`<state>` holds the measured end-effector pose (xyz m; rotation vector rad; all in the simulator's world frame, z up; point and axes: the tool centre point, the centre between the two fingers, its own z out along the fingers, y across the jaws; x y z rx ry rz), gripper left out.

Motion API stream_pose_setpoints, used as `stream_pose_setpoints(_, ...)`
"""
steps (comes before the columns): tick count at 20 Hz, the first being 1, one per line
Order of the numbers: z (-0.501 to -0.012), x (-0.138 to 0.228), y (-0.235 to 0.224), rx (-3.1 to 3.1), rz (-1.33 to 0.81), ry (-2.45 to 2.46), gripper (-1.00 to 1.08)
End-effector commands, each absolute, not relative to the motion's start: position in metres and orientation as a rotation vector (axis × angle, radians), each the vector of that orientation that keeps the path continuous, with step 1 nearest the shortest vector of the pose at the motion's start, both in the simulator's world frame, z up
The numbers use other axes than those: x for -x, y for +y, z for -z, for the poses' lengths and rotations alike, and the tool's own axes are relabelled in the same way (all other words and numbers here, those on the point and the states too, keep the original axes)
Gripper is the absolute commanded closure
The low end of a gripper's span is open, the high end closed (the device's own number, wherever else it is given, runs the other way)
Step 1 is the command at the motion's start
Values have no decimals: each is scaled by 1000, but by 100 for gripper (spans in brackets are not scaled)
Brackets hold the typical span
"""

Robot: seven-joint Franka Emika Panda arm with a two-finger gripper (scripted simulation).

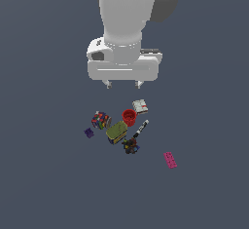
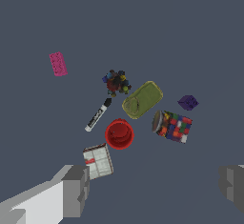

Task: Pick up a designated object from a clutter of objects.

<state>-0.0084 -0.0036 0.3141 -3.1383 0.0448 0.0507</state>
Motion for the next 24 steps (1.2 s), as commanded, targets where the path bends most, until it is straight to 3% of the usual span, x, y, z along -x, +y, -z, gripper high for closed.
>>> stream_pose_setpoints(1, -314, 8, -4, 3138, -51, 45, -92)
stream_pose_setpoints(9, -315, 14, -28, 3159, -66, 46, -92)
stream_pose_setpoints(24, -292, 4, -28, 3147, -57, 205, -92)
